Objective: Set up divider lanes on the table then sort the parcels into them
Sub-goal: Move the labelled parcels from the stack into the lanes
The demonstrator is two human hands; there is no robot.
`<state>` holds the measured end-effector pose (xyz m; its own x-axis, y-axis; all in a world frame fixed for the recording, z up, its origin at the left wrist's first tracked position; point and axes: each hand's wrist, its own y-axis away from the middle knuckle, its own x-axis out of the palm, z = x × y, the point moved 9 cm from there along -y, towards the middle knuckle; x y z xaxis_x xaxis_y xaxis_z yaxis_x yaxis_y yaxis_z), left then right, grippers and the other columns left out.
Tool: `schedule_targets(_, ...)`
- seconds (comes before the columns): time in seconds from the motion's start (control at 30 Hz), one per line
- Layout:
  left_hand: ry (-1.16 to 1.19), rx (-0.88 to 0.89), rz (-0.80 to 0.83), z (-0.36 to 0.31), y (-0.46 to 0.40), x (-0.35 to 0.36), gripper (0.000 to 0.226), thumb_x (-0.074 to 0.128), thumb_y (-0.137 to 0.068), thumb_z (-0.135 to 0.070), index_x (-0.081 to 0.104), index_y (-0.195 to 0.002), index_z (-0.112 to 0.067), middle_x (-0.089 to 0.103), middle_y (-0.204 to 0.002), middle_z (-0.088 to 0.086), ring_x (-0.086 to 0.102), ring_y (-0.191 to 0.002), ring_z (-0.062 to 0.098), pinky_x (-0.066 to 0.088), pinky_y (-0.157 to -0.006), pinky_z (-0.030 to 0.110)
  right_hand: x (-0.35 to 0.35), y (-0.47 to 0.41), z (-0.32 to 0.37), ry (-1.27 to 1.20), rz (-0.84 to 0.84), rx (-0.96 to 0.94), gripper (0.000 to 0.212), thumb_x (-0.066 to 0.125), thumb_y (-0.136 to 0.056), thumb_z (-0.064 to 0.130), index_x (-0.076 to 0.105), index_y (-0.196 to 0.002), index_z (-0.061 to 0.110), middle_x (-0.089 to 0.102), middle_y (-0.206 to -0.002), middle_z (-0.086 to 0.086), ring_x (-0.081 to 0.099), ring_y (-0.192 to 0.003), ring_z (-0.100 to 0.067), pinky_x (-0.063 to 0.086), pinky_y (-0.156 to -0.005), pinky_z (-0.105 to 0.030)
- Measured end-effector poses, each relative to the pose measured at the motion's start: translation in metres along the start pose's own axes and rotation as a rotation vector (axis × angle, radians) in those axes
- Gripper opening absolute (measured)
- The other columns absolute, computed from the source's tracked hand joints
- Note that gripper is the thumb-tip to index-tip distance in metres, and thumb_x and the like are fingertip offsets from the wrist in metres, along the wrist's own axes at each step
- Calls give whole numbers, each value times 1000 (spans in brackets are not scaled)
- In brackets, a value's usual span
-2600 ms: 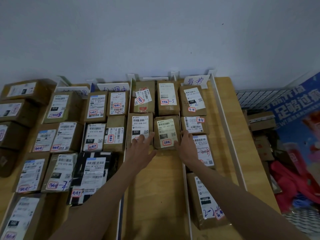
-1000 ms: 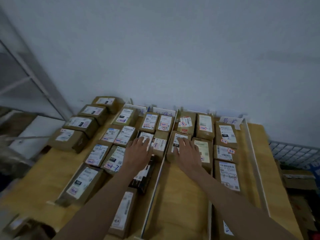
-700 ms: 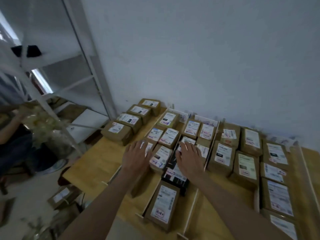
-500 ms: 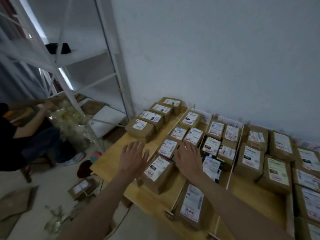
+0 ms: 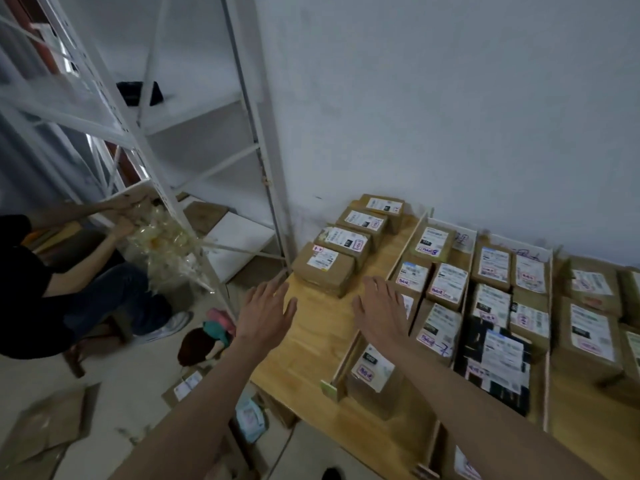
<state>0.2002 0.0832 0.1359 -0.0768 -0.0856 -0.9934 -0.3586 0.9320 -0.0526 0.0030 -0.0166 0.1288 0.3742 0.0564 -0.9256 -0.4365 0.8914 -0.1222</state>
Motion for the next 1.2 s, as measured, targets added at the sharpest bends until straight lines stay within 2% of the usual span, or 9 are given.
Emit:
schedule_targets(0.2, -45, 79, 40, 26, -61, 23, 48, 31, -103, -45, 43, -142, -20, 45, -147, 2, 43, -134, 22, 32, -110, 39, 39, -54, 3, -54, 14, 76, 31, 44, -98, 28, 47, -126, 16, 53, -127, -7, 52, -115, -25, 43, -97, -40)
schedule_targets(0.27, -15, 79, 49, 33, -86, 29, 47, 34, -102, -44, 45, -141, -20, 46, -145, 2, 45, -132, 23, 33, -109, 40, 50, -68, 2, -69, 30, 106, 32, 45, -98, 27, 46, -127, 16, 51, -129, -6, 52, -116, -25, 42, -97, -39)
schedule_targets(0.53, -85, 211, 94, 42, -165, 74, 47, 34, -100, -45, 46, -139, -19, 45, -146, 3, 43, -134, 21, 34, -109, 40, 90, -102, -6, -28, 31, 215, 45, 46, -100, 29, 36, -142, 17, 39, -148, -7, 41, -134, -26, 34, -110, -43)
schedule_targets(0.67, -109, 277, 102, 41, -207, 96, 50, 32, -102, -43, 41, -142, -16, 40, -149, 7, 39, -136, 24, 32, -111, 42, 113, -123, -8, 54, 35, 222, 47, 42, -99, 30, 38, -143, 15, 39, -150, -10, 38, -138, -28, 28, -115, -45)
schedule_targets(0.8, -65, 332, 144, 44, -241, 122, 53, 30, -103, -42, 34, -148, -14, 37, -153, 11, 35, -140, 28, 29, -115, 46, 146, -140, -12, 35, 81, 291, 50, 34, -102, 31, 29, -149, 14, 27, -159, -11, 28, -146, -27, 21, -120, -47)
schedule_targets(1.0, -19, 367, 220, 52, -280, 163, 56, 29, -102, -44, 30, -150, -16, 37, -154, 6, 37, -139, 26, 27, -114, 44, 182, -159, -8, -2, 96, 381, 51, 37, -102, 31, 29, -148, 11, 32, -157, -10, 32, -144, -26, 28, -118, -45)
schedule_targets(1.1, -6, 409, 250, 53, -287, 184, 55, 29, -102, -45, 30, -149, -18, 33, -156, 6, 36, -139, 25, 30, -114, 44, 200, -163, -7, -43, 128, 426, 48, 38, -102, 32, 32, -146, 16, 25, -159, -7, 36, -141, -25, 35, -114, -45)
schedule_targets(1.2, 6, 417, 266, 55, -284, 198, 57, 26, -102, -48, 31, -149, -17, 28, -158, 8, 43, -135, 27, 39, -108, 44, 214, -162, -6, -57, 177, 472, 44, 42, -99, 35, 34, -139, 18, 17, -160, -7, 43, -132, -28, 43, -104, -46)
